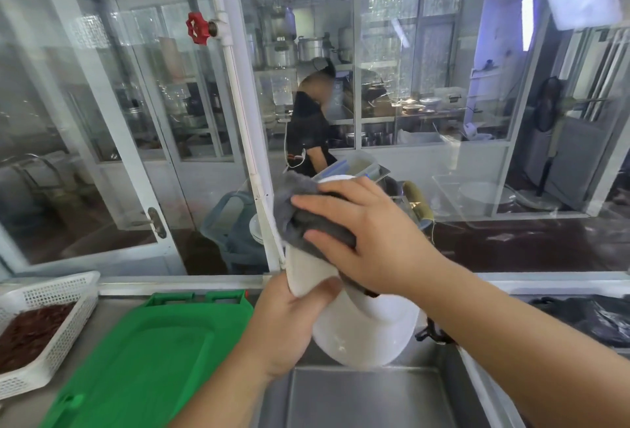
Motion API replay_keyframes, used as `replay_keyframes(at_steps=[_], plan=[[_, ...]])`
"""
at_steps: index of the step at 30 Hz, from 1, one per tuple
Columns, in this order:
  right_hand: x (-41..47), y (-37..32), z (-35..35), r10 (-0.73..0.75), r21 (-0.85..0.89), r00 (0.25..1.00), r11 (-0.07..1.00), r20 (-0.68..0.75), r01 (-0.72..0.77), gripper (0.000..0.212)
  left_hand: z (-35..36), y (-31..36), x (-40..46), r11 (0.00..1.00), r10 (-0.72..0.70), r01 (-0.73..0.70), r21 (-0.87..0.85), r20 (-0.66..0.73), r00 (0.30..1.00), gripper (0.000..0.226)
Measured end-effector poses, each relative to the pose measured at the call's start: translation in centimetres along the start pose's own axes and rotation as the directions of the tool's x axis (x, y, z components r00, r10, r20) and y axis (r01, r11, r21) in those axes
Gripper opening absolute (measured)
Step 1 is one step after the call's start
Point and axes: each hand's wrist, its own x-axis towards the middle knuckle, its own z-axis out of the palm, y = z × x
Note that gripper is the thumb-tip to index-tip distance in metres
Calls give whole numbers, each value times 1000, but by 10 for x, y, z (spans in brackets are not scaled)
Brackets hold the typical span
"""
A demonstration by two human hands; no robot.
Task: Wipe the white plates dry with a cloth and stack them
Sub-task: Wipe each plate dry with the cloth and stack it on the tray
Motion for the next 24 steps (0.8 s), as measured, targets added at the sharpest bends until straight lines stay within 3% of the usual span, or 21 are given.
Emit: replay_keyframes(at_steps=[4, 8, 11, 13, 15, 17, 19, 22, 24], plan=[[11, 25, 3, 320, 101, 940, 946, -120, -309, 39, -2, 2, 0, 994, -62, 63, -84, 20, 998, 38], [9, 61, 7, 663, 185, 746, 742, -63, -644, 27, 1, 1, -3, 991, -64, 64, -117, 4, 998, 38], [3, 71, 8, 778, 277, 628, 599, 23, -752, 28, 2, 4, 0, 996, -62, 62, -67, -5, 998, 37], [5, 66, 7, 752, 323, 659, 626, -8, -710, 31, 2, 8, 6, 999, -51, 50, -18, -11, 999, 36], [12, 51, 4, 643, 321, 761, 740, -82, -591, 34, 4, 14, 12, 1000, -26, 26, 13, -21, 999, 37], [21, 31, 0, 439, 275, 887, 879, -144, -390, 38, 5, 18, 17, 999, 3, -2, 38, -30, 1000, 35], [28, 12, -3, 187, 188, 976, 968, -114, -164, 43, 7, 22, 19, 999, 16, -15, 36, -45, 999, 33], [37, 2, -8, -100, 52, 995, 994, -10, 100, 45, 6, 21, 17, 999, 33, -32, 10, -73, 997, 33], [43, 5, -10, -53, 44, 998, 998, 22, 52, 43, 4, 20, 14, 999, 18, -22, -48, -78, 997, 37]])
